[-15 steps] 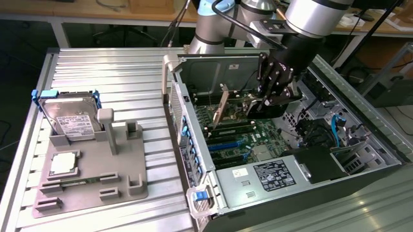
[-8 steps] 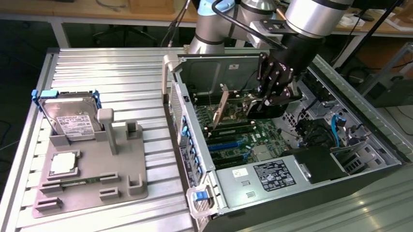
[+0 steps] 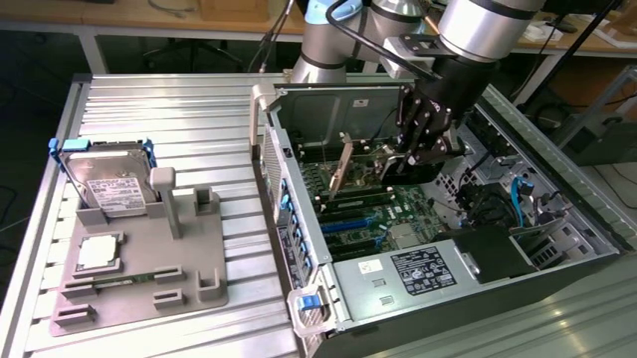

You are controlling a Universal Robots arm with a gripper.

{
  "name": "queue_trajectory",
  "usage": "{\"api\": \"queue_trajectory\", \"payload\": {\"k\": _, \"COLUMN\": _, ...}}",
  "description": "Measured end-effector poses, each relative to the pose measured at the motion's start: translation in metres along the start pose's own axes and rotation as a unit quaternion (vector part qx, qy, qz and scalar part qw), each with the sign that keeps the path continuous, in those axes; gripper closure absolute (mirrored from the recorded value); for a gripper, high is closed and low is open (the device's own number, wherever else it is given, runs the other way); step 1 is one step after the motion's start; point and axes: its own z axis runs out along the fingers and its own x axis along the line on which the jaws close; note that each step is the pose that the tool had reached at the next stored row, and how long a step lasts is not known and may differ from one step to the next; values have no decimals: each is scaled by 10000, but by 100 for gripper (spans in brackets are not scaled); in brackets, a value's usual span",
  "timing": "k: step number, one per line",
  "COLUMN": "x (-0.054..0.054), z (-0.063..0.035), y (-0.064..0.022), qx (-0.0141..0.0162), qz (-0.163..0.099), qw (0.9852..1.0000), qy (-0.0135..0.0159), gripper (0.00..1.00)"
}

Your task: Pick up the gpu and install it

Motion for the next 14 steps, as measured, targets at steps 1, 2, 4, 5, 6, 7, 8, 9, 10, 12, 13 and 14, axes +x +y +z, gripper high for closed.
{"api": "queue_trajectory", "payload": {"k": 1, "x": 0, "z": 8, "y": 1, "qx": 6, "qz": -3, "qw": 10000, "qy": 0, "gripper": 73}}
{"api": "queue_trajectory", "payload": {"k": 2, "x": 0, "z": 17, "y": 1, "qx": 9, "qz": -4, "qw": 10000, "qy": 0, "gripper": 73}}
{"api": "queue_trajectory", "payload": {"k": 4, "x": 0, "z": 44, "y": 2, "qx": 10, "qz": -9, "qw": 10000, "qy": 0, "gripper": 73}}
{"api": "queue_trajectory", "payload": {"k": 5, "x": 1, "z": 57, "y": 2, "qx": 10, "qz": -12, "qw": 10000, "qy": 0, "gripper": 73}}
{"api": "queue_trajectory", "payload": {"k": 6, "x": 2, "z": 71, "y": 2, "qx": 10, "qz": -15, "qw": 10000, "qy": 0, "gripper": 73}}
{"api": "queue_trajectory", "payload": {"k": 7, "x": 5, "z": 83, "y": 2, "qx": 10, "qz": -19, "qw": 10000, "qy": 1, "gripper": 73}}
{"api": "queue_trajectory", "payload": {"k": 8, "x": 7, "z": 97, "y": 2, "qx": 10, "qz": -21, "qw": 10000, "qy": 0, "gripper": 73}}
{"api": "queue_trajectory", "payload": {"k": 9, "x": 9, "z": 112, "y": 1, "qx": 10, "qz": -26, "qw": 10000, "qy": 0, "gripper": 73}}
{"api": "queue_trajectory", "payload": {"k": 10, "x": 11, "z": 128, "y": 2, "qx": 10, "qz": -33, "qw": 10000, "qy": 0, "gripper": 73}}
{"api": "queue_trajectory", "payload": {"k": 12, "x": 18, "z": 155, "y": 2, "qx": 10, "qz": -51, "qw": 10000, "qy": 1, "gripper": 73}}
{"api": "queue_trajectory", "payload": {"k": 13, "x": 22, "z": 168, "y": 2, "qx": 10, "qz": -60, "qw": 10000, "qy": 1, "gripper": 73}}
{"api": "queue_trajectory", "payload": {"k": 14, "x": 25, "z": 179, "y": 3, "qx": 10, "qz": -68, "qw": 10000, "qy": 2, "gripper": 73}}
